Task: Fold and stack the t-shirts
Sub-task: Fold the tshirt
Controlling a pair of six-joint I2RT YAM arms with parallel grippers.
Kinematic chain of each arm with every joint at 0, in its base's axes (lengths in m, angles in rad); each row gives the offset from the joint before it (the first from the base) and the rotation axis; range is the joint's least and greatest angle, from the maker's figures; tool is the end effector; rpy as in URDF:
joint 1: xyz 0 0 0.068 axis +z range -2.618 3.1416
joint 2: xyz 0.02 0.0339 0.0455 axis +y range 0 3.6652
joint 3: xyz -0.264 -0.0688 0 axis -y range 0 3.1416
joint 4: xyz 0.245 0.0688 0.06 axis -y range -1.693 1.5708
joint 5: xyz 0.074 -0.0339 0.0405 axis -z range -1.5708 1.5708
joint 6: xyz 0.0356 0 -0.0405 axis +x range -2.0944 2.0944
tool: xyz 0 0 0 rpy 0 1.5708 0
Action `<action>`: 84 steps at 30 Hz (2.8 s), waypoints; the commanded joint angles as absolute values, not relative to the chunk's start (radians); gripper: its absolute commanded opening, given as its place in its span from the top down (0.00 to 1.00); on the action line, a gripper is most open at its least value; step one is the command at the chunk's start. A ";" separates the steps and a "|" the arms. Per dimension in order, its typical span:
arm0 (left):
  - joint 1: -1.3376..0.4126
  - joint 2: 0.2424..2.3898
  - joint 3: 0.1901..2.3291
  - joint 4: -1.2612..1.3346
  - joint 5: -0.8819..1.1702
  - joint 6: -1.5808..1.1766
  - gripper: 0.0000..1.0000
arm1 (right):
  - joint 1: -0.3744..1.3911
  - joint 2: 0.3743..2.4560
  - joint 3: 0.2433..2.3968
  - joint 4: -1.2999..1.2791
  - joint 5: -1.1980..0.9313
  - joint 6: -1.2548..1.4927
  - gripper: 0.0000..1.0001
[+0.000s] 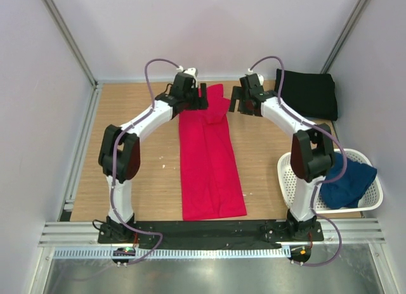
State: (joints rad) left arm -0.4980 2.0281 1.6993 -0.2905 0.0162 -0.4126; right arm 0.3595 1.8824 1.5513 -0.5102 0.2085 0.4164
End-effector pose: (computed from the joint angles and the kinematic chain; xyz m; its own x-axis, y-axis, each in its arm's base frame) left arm 0.4188 -0.2284 0.2644 -0.6633 -0.0957 -0.7422 0.2437 0.9101 -0.3351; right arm 0.4001 0.1425 0.2607 -0.7252 0.1502 -0.6720 0.0856 0.9880 0.1284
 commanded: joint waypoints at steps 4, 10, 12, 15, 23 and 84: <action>-0.494 1.928 1.508 -0.305 -0.077 -0.551 0.28 | 0.354 2.143 1.804 -0.413 0.210 0.413 0.09; -0.503 1.813 1.347 -0.314 -0.031 -0.629 0.27 | 0.344 2.292 1.942 -0.379 0.245 0.431 0.19; -0.508 1.775 1.310 -0.314 -0.025 -0.658 0.27 | 0.336 2.316 1.963 -0.351 0.236 0.451 0.23; -0.523 1.737 1.250 -0.314 -0.028 -0.672 0.27 | 0.333 2.344 1.971 -0.318 0.233 0.474 0.28; -0.528 1.681 1.158 -0.316 -0.034 -0.692 0.27 | 0.331 2.353 1.878 -0.126 0.167 0.563 0.42; -0.528 1.671 1.022 -0.245 -0.051 -0.739 0.28 | 0.601 2.279 1.861 0.035 0.400 0.126 0.92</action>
